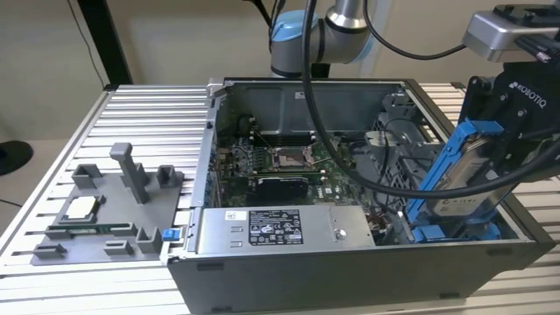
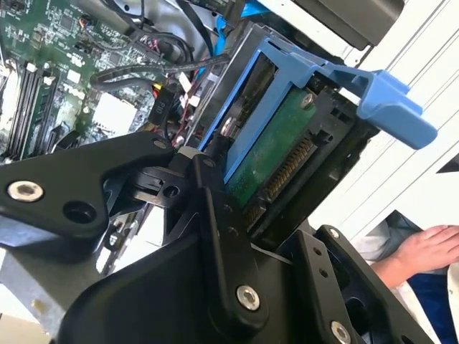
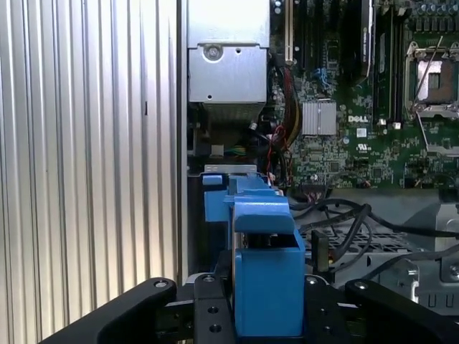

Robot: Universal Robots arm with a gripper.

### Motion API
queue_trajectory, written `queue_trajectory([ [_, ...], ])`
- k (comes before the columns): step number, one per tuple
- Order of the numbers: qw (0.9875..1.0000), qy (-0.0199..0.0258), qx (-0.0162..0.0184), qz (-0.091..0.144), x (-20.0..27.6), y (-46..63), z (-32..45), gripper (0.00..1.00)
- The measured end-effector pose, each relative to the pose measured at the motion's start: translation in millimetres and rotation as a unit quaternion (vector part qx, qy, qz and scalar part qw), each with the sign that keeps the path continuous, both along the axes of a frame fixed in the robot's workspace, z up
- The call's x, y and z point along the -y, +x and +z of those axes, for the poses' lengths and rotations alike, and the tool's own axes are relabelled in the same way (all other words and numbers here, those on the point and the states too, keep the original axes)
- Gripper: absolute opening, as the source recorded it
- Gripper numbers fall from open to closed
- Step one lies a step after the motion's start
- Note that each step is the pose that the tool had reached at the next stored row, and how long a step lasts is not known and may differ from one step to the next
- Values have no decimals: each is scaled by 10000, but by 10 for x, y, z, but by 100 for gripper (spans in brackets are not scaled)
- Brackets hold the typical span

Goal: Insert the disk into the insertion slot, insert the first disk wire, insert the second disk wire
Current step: 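Insert the disk into the insertion slot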

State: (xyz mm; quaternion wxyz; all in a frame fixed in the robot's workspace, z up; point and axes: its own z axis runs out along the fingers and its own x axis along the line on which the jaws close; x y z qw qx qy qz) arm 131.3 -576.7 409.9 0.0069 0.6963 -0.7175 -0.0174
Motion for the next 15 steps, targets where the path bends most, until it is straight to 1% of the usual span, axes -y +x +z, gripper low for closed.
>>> queue_trajectory([
  [10,10000,17,0,0,0,1,-151,0],
  [15,10000,19,0,0,0,1,-243,0],
])
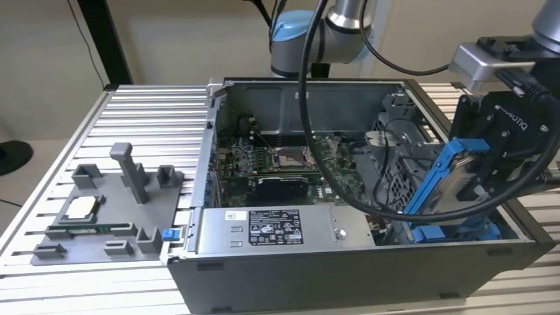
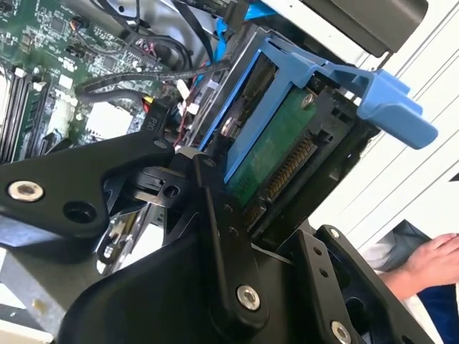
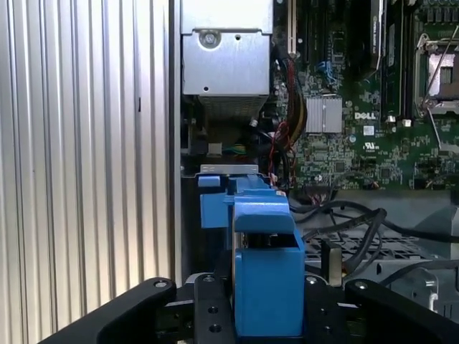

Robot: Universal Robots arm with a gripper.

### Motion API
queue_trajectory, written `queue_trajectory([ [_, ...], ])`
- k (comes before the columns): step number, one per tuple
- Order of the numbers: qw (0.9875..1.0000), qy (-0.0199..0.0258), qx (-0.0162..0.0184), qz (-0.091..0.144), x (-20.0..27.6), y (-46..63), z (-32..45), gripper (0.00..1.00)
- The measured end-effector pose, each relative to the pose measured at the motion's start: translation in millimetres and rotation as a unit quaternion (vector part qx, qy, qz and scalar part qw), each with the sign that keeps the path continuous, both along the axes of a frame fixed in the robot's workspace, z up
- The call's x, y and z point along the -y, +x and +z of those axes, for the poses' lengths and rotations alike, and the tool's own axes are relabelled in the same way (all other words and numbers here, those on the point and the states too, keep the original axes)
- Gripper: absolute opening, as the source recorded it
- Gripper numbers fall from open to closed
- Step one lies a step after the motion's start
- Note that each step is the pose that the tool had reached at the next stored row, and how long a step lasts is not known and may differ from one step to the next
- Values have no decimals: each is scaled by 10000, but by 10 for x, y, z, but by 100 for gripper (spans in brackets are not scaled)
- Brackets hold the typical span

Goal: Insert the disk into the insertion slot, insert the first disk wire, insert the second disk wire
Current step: 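Insert the disk into the insertion slot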

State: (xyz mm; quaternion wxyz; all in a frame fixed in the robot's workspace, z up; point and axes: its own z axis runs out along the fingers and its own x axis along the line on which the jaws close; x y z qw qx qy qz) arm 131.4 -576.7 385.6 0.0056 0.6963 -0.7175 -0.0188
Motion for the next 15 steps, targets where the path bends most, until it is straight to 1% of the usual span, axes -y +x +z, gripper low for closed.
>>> queue_trajectory([
  [11,10000,5,0,0,-5,0,-194,0],
  [15,10000,20,0,0,-10,0,-207,0],
])
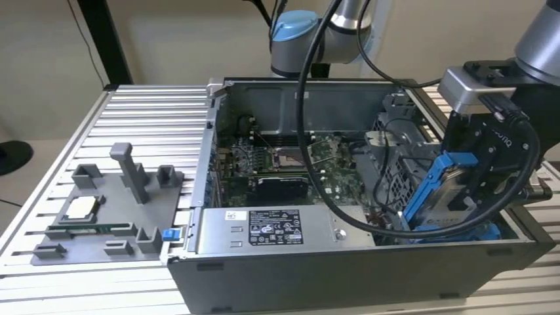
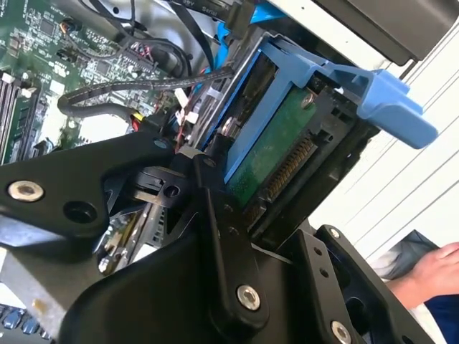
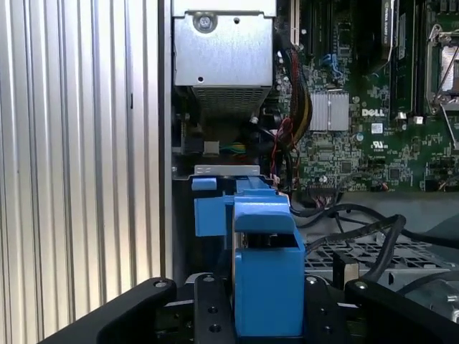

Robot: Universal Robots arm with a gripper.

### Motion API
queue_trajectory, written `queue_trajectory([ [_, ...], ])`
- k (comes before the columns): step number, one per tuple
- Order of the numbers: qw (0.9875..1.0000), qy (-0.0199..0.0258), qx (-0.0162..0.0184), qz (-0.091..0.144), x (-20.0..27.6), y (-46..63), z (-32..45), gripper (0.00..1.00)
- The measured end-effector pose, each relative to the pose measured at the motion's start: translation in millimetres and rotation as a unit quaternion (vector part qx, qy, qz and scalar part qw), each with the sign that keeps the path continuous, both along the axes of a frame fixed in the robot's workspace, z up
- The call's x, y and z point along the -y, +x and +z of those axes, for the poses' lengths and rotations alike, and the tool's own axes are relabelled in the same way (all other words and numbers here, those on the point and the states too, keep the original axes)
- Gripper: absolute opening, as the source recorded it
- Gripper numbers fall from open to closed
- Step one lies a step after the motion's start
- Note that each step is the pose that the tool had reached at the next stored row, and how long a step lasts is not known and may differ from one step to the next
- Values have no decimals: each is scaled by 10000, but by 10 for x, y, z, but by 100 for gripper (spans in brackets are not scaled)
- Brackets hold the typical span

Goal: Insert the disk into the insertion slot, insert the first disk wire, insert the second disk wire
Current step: 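Insert the disk into the insertion slot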

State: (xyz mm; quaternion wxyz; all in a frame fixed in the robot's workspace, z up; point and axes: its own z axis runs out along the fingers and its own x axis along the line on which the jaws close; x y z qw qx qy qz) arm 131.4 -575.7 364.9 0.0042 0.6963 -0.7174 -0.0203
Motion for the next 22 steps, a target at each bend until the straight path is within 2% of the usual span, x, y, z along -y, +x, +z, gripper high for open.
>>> queue_trajectory([
  [6,10000,16,-1,0,-2,0,-3,0],
  [7,10000,17,-1,0,-2,0,-2,100],
  [12,10000,23,0,0,-2,0,7,100],
  [14,10000,24,0,0,-2,-1,59,100],
  [17,10000,23,0,0,-4,-1,181,100],
  [22,10000,23,0,0,-64,-7,251,100],
])
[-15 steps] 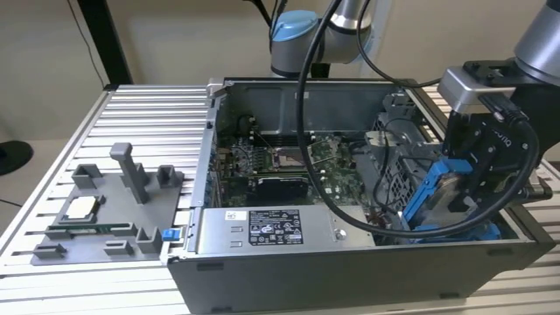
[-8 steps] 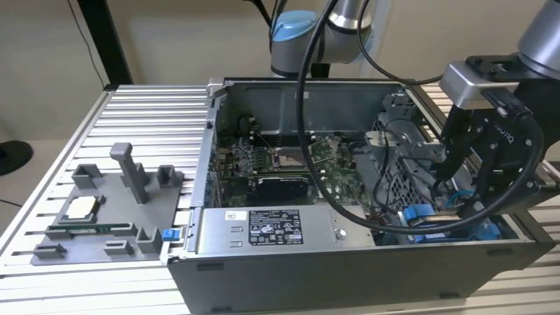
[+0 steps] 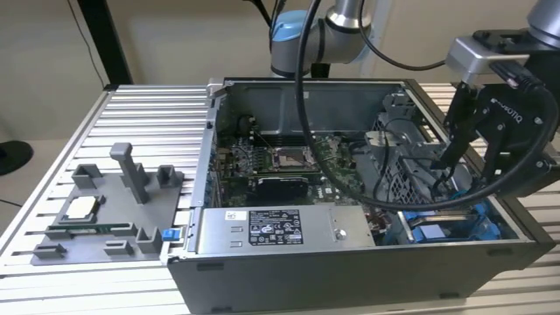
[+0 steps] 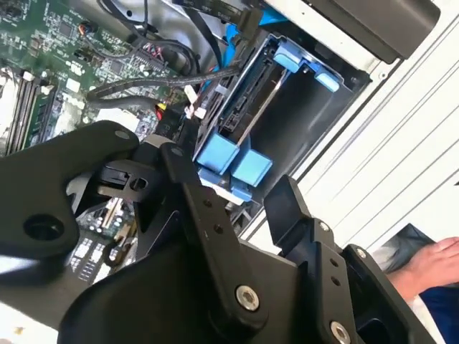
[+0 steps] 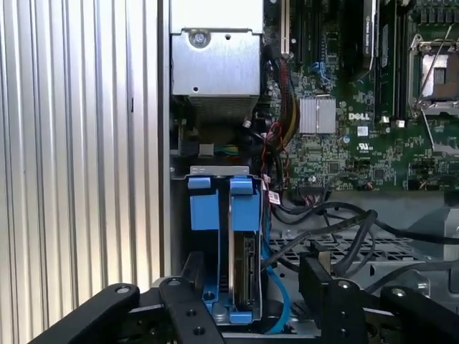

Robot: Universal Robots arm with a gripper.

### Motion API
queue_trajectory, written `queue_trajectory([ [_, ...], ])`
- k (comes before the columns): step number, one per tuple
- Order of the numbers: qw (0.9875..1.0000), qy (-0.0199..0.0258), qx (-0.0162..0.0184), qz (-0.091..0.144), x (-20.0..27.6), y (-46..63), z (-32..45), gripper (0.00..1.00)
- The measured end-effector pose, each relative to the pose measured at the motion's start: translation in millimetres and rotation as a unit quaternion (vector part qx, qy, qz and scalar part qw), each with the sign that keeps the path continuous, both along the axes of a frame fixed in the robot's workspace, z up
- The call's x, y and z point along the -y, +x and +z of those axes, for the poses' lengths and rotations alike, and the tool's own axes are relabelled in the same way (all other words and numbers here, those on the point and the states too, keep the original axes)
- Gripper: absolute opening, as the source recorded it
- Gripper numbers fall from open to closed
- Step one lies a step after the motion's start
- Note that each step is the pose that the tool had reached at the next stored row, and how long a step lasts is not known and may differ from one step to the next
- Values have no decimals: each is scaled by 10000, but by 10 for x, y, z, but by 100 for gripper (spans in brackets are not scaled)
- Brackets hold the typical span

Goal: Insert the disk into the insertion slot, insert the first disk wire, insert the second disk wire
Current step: 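Insert the disk into the insertion slot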

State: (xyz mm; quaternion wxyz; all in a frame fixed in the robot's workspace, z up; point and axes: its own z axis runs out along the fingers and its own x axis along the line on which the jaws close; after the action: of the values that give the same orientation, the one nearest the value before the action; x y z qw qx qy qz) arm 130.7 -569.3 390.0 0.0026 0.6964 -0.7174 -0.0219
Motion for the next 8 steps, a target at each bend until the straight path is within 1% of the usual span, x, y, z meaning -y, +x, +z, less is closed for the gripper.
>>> queue_trajectory([
  [1,10000,1,0,0,-12,0,22,100],
  [3,10000,2,0,0,-48,-3,35,100],
  [5,10000,1,0,0,-68,-4,64,100],
  [8,10000,0,0,-3,-92,-4,67,100],
])
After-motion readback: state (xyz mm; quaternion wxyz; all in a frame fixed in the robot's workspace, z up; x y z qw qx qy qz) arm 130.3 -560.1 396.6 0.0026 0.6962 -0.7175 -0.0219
